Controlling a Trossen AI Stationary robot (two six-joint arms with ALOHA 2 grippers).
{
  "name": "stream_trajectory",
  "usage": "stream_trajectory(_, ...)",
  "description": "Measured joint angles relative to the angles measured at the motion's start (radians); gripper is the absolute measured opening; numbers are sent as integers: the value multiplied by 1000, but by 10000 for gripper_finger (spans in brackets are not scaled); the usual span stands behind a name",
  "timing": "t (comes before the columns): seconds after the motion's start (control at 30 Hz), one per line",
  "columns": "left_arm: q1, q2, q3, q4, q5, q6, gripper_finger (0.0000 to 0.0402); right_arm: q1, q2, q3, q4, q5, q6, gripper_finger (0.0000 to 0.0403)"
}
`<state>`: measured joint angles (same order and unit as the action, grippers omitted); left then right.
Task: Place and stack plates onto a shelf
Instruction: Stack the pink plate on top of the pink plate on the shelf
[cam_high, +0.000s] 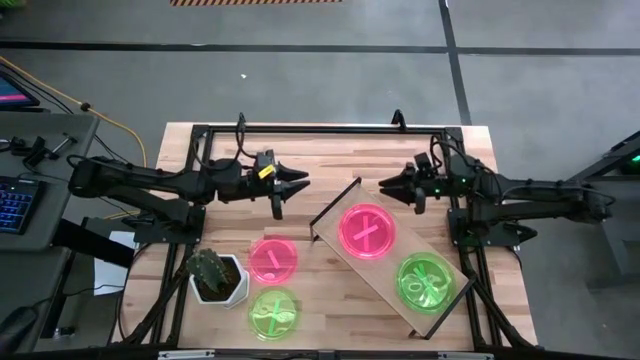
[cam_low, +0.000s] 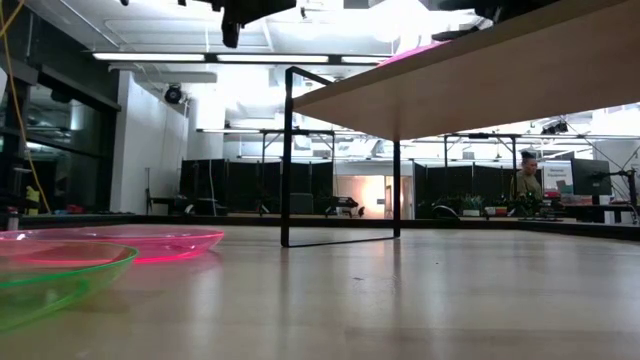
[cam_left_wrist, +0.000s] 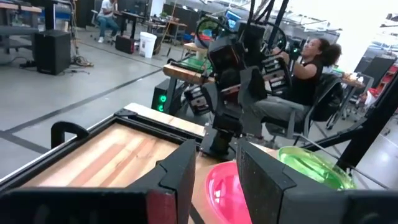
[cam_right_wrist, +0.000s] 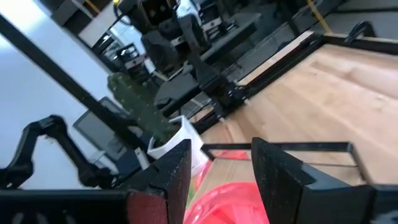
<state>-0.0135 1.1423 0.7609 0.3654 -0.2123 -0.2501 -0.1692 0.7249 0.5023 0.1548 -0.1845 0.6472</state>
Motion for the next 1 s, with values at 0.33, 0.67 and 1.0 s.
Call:
stream_trajectory(0.33, 0, 0, 0, -117, 96, 105, 108, 0, 1, 53, 39, 80, -124, 151)
stream_trajectory(0.67, 0, 20, 72, -722, 189, 166, 108, 0, 1, 54, 37, 84, -178, 151)
stream_trajectory(1.0, 0, 219, 69, -905, 351, 272, 108, 0, 18, 54, 2, 110, -180, 151)
